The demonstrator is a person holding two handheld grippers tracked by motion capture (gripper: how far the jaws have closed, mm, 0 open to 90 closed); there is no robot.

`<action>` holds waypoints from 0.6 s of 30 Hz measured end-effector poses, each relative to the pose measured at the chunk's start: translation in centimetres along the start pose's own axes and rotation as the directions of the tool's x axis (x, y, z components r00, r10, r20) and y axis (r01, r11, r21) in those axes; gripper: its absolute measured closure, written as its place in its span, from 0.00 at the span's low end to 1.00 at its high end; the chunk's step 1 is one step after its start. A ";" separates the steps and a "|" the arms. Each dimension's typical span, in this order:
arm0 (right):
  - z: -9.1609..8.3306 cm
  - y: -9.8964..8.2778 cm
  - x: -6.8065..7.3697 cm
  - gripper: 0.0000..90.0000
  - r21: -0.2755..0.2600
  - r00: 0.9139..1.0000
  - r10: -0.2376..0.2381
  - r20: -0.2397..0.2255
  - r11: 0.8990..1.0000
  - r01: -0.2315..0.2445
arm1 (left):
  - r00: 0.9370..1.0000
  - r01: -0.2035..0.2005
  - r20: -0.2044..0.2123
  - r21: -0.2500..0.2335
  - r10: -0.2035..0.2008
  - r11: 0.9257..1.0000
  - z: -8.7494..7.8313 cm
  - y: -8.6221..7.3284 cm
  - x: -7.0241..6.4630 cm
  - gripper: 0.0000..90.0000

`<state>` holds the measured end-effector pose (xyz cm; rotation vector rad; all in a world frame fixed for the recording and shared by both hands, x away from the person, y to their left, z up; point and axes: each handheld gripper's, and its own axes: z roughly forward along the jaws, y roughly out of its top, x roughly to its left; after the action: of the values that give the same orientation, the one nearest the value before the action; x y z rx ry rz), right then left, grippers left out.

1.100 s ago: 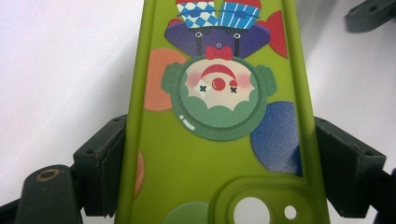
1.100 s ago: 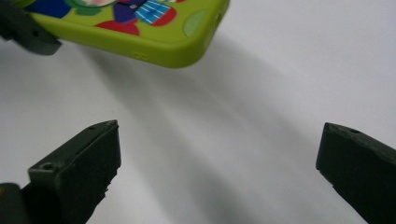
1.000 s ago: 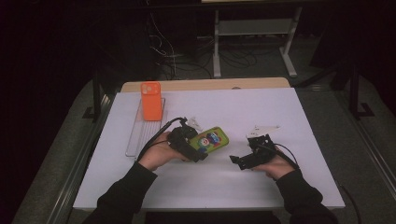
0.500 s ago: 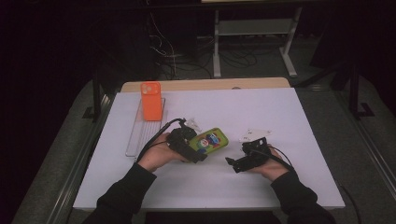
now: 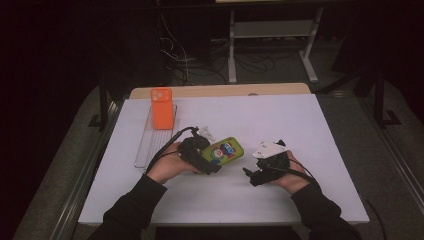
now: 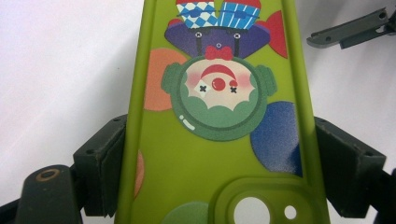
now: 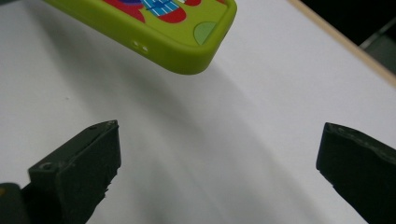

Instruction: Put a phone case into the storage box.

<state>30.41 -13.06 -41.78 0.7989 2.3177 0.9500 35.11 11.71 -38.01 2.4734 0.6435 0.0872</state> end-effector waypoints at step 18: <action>0.2 0.1 2.1 0.00 0.028 0.922 -0.351 0.162 0.936 0.351 | 1.000 0.006 0.001 -0.002 -0.006 1.000 0.2 0.0 -0.1 0.17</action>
<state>29.08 -11.51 -42.29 0.4187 2.2140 0.6982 35.01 11.55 -38.18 2.4694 0.6506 0.0847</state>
